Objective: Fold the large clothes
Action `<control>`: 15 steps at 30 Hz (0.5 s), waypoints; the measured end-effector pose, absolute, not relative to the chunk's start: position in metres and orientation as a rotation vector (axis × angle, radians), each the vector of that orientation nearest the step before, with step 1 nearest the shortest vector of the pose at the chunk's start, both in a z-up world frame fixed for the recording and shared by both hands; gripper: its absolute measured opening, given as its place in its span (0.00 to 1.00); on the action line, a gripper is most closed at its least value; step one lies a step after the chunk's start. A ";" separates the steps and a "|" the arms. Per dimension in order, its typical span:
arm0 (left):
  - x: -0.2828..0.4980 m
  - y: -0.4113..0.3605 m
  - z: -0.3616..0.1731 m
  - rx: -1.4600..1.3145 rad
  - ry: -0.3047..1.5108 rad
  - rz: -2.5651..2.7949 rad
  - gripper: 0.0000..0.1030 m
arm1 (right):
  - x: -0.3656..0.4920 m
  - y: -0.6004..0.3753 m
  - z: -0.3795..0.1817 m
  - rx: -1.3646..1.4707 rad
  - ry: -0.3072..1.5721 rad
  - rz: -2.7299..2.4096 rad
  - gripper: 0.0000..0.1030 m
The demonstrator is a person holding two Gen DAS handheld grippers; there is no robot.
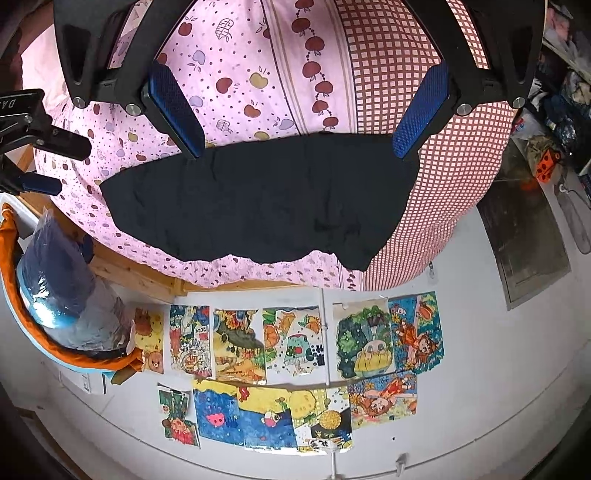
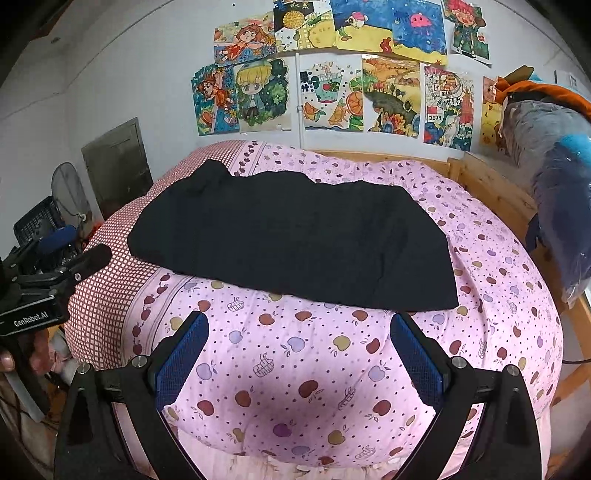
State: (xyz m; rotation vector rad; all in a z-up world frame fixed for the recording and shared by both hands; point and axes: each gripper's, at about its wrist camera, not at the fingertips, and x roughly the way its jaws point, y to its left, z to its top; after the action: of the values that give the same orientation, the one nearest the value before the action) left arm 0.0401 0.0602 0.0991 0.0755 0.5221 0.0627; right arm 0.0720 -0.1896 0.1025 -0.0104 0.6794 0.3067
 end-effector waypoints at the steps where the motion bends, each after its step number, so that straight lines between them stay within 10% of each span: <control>1: 0.041 0.061 0.099 0.075 0.523 0.062 1.00 | 0.071 -0.190 0.103 -0.009 0.677 0.306 0.94; 15: 0.038 0.053 0.098 0.117 0.509 0.041 1.00 | 0.072 -0.195 0.108 0.015 0.664 0.293 0.94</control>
State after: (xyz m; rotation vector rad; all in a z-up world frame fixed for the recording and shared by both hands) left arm 0.0385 0.0526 0.0976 0.1173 0.5094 0.0409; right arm 0.0717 -0.1947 0.1080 0.0154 0.6636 0.2930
